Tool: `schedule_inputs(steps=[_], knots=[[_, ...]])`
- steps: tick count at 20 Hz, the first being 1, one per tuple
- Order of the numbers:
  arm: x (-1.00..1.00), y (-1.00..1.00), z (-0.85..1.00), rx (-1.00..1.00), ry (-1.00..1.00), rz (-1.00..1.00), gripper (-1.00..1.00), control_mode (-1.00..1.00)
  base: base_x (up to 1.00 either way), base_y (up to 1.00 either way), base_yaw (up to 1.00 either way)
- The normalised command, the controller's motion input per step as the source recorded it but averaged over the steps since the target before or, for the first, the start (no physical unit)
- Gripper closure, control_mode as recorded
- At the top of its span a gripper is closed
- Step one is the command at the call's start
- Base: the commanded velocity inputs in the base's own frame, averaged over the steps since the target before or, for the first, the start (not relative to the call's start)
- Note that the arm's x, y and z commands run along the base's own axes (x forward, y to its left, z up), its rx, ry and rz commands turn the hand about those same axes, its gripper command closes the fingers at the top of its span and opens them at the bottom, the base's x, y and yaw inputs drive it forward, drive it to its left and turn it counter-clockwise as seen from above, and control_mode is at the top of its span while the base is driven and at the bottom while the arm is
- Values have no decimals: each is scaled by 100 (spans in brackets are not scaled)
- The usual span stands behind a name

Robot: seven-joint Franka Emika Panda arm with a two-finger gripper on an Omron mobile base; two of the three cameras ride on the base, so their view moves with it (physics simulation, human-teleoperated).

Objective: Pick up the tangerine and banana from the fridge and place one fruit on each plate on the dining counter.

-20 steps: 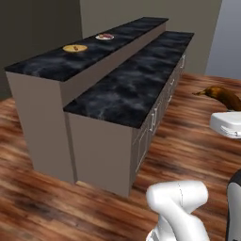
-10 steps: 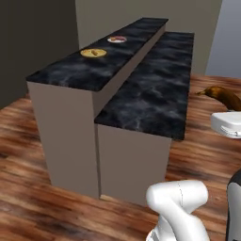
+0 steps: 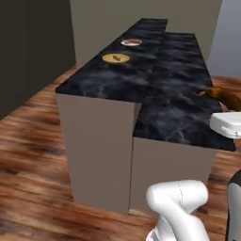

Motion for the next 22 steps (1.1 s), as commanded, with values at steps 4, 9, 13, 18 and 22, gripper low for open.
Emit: schedule_inputs(steps=[4, 9, 13, 18, 22], knots=[[0, 0, 0, 0, 0, 0, 100, 100, 98, 100, -22], [0, 0, 0, 0, 0, 0, 100, 100, 95, 100, -22], [0, 0, 0, 0, 0, 0, 100, 100, 92, 100, -22], [0, 0, 0, 0, 0, 0, 100, 100, 87, 100, -22], [0, 0, 0, 0, 0, 0, 100, 100, 64, 100, -19]])
